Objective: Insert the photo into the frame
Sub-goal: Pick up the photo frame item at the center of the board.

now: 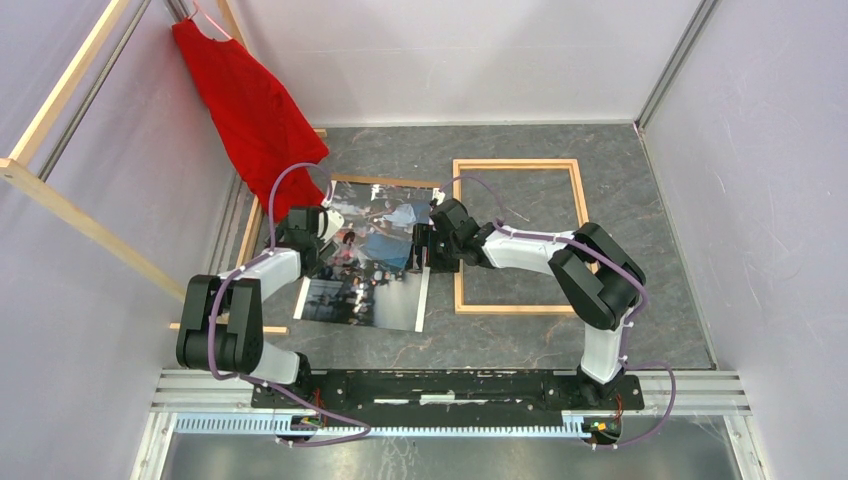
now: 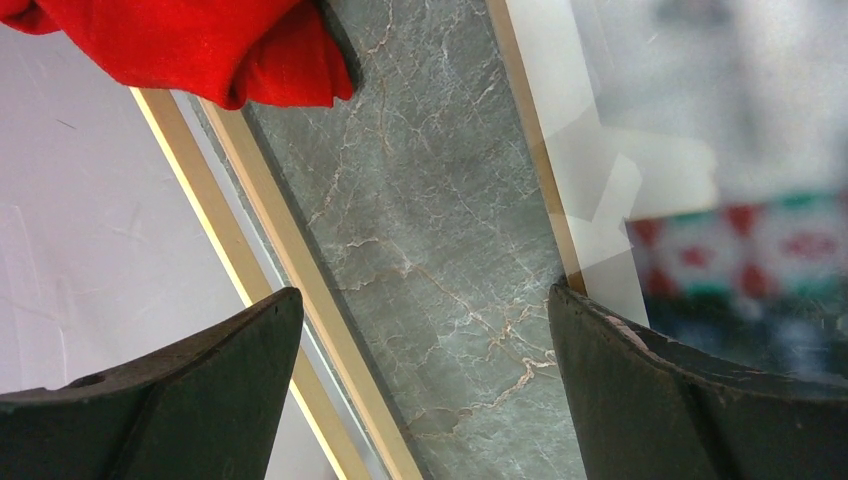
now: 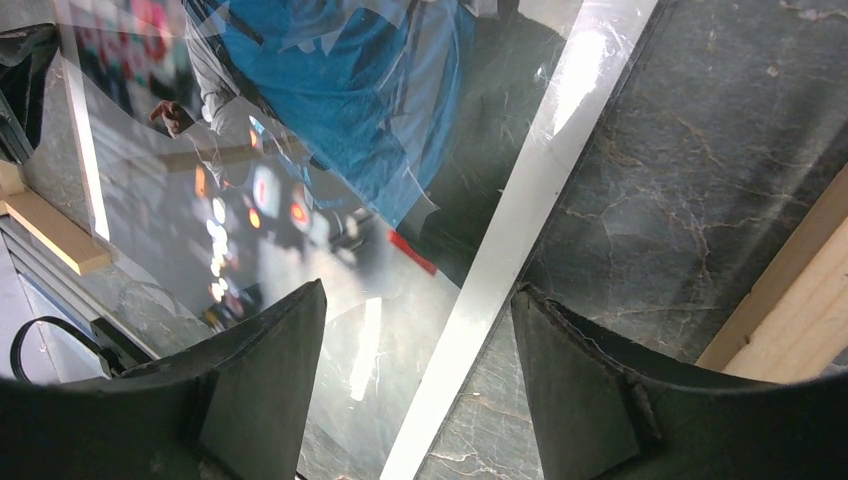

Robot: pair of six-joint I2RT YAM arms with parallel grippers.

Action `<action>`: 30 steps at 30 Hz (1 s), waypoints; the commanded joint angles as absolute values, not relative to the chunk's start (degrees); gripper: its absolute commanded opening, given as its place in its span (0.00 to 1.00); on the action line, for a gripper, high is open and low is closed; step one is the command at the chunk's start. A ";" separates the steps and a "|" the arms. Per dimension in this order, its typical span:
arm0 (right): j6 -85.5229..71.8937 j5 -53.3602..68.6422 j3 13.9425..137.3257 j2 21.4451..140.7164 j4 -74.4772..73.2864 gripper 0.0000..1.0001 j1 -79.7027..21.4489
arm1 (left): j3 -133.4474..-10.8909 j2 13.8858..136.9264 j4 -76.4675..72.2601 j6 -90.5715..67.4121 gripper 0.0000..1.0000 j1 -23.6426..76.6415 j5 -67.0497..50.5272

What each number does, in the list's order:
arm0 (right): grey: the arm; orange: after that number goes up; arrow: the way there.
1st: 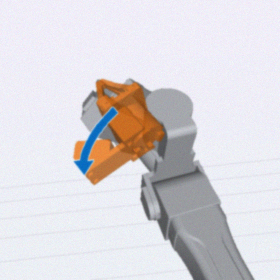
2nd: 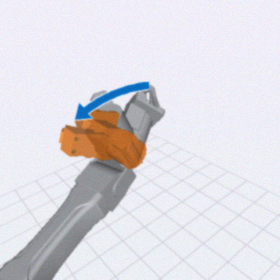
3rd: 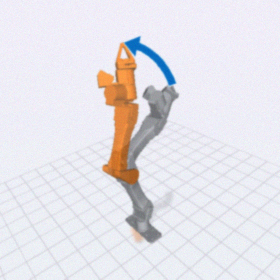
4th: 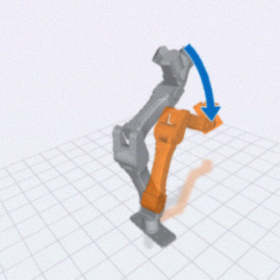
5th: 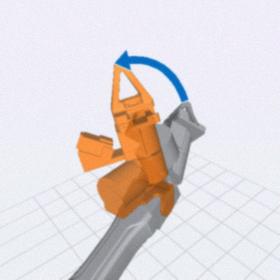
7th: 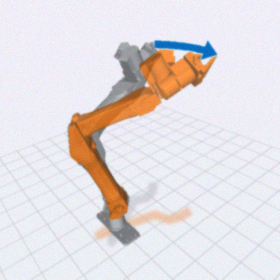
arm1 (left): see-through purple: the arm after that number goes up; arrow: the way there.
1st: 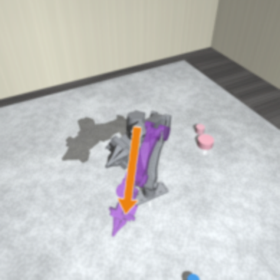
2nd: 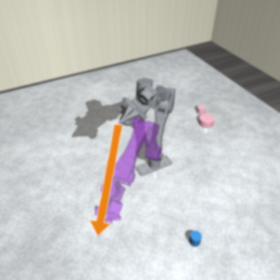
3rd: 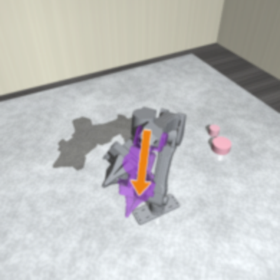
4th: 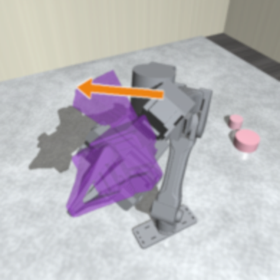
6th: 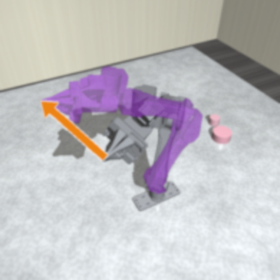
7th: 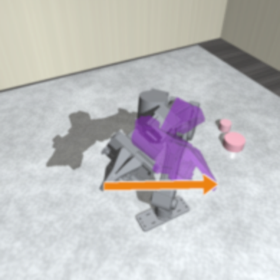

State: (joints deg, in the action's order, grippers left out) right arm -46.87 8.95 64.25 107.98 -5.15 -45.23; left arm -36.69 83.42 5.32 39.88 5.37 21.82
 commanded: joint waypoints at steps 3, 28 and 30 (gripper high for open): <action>-47.56 9.17 67.54 105.41 -6.76 0.74 -46.99 | -32.97 84.98 11.67 35.50 1.00 7.25 14.90; -62.67 22.37 58.23 100.15 19.92 0.72 -47.28 | -32.65 84.67 10.99 35.86 1.00 7.32 15.38; -63.63 22.93 58.32 100.80 21.16 0.71 -47.28 | -32.76 84.35 11.30 35.94 1.00 7.30 15.38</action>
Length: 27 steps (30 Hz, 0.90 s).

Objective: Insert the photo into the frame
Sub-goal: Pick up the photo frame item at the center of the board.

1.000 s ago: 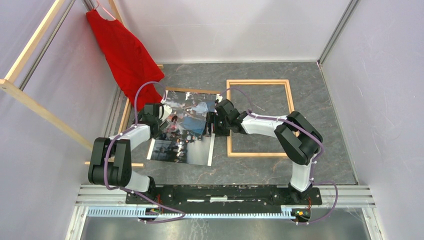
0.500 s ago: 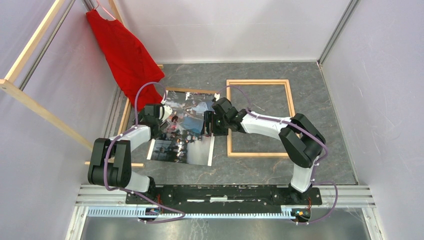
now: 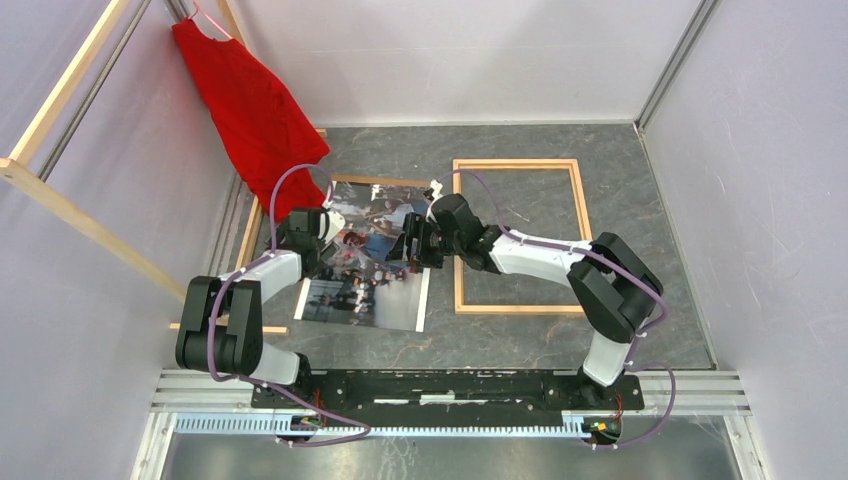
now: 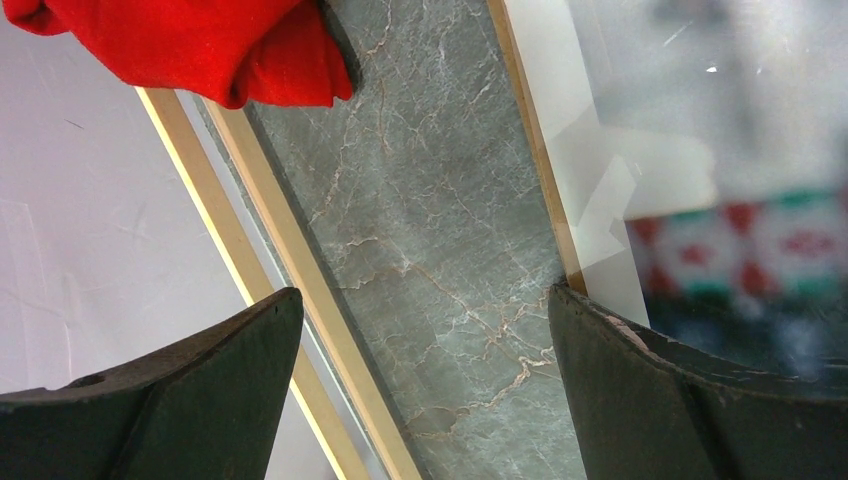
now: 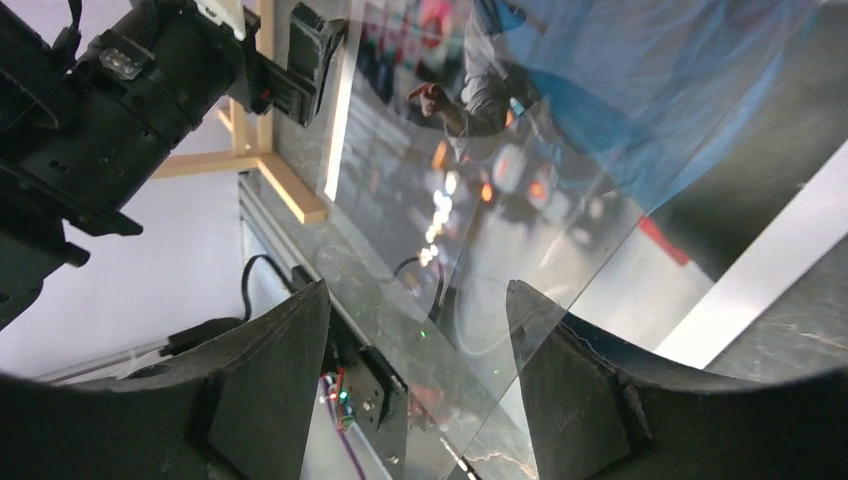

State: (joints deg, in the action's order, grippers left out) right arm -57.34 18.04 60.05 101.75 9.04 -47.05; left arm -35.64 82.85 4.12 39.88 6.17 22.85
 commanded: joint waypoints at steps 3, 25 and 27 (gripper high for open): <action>-62.31 22.12 59.54 101.42 18.38 0.70 -47.24 | -32.78 83.88 11.38 36.14 1.00 7.29 15.39; -27.25 25.69 69.44 87.97 -21.37 0.00 -27.01 | -54.33 81.78 29.22 33.26 1.00 14.84 14.48; -20.39 19.96 71.32 87.53 -30.94 0.00 -23.62 | -55.71 83.23 29.48 31.63 1.00 18.47 14.92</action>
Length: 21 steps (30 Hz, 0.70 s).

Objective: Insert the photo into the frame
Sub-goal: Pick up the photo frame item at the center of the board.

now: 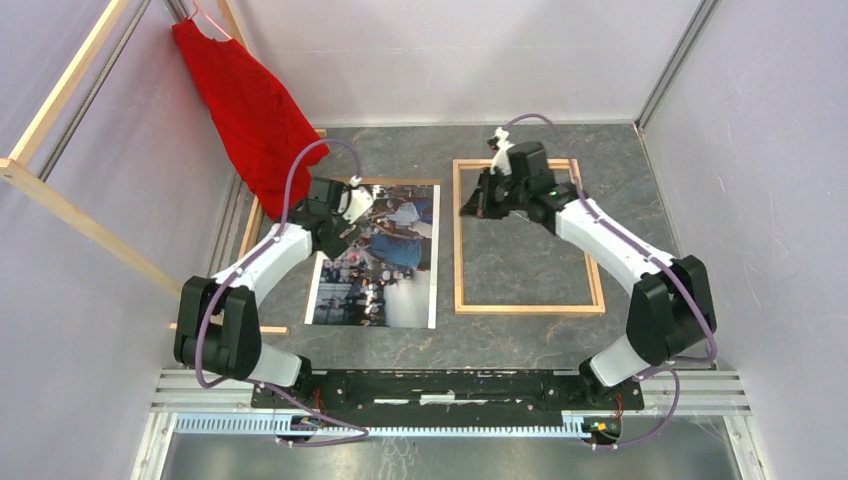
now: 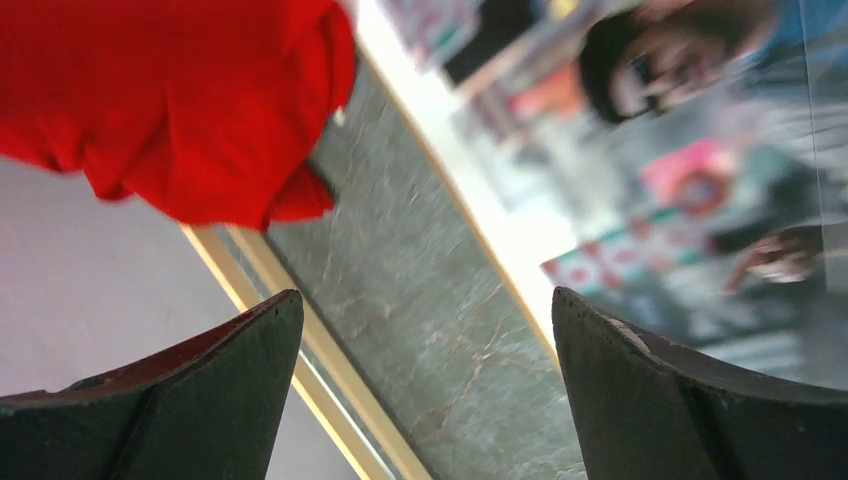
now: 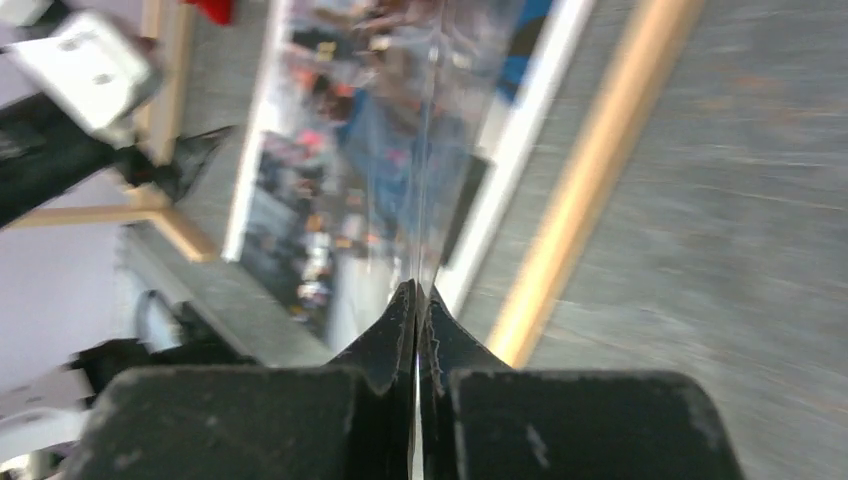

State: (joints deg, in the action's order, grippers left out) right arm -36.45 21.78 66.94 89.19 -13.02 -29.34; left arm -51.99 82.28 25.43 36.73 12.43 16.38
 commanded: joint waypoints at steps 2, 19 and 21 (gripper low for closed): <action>-16.04 17.26 70.03 85.83 -35.31 0.00 -19.84 | -57.56 85.25 29.53 30.33 1.00 21.69 15.18; -8.59 -6.41 67.73 81.15 -46.01 0.00 -10.88 | -81.07 110.81 25.62 19.96 1.00 38.91 14.71; -8.66 -8.74 68.63 80.99 -46.81 0.00 -10.87 | -81.55 113.17 23.52 20.03 1.00 40.18 16.03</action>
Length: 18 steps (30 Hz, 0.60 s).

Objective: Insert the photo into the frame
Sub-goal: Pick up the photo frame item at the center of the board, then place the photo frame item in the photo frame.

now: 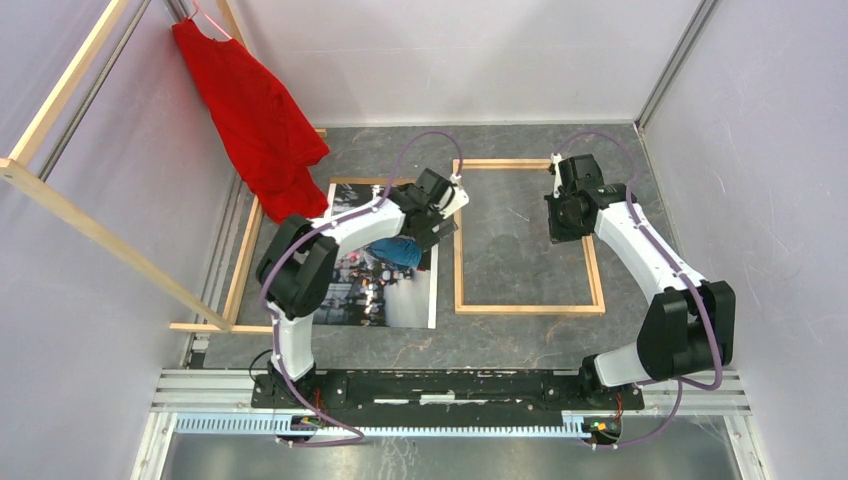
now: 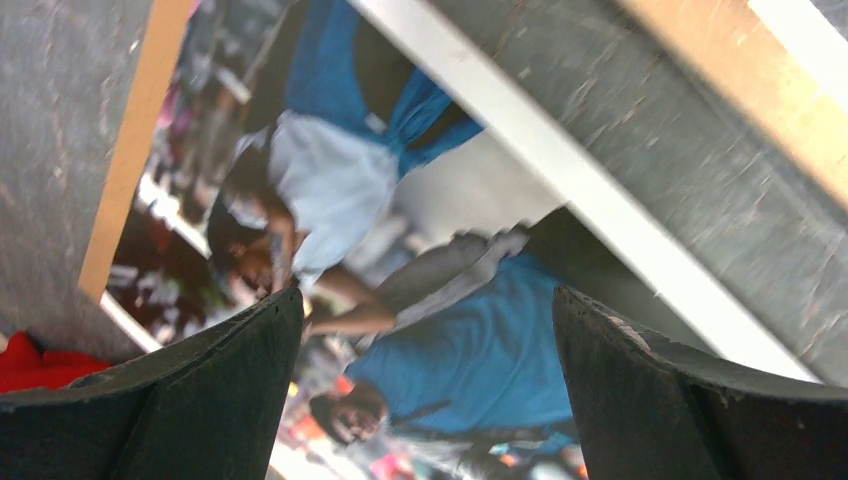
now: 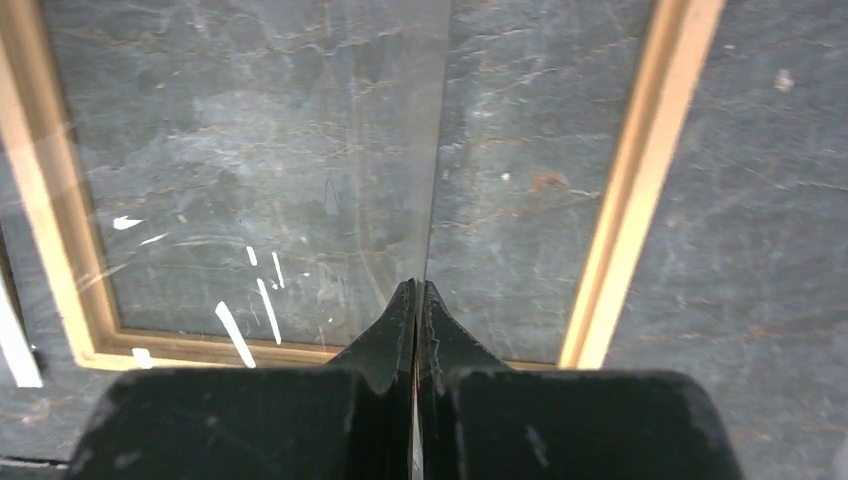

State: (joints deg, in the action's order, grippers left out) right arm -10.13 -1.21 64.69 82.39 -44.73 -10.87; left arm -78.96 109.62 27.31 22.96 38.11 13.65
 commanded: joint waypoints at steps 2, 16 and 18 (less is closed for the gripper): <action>-8.80 -11.10 69.44 81.12 -47.78 0.00 -10.94 | -82.10 114.65 22.38 20.04 1.00 40.87 16.87; -8.70 -10.15 68.46 81.40 -46.94 0.00 -10.90 | -86.15 117.61 24.10 18.02 1.00 42.62 12.61; -8.97 -9.35 67.79 81.19 -46.50 0.00 -10.91 | -85.00 118.29 23.73 17.93 1.00 42.65 13.01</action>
State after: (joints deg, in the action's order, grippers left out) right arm -9.10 -10.00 67.70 82.39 -48.14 -10.87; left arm -84.58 116.68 24.34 20.67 42.15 13.87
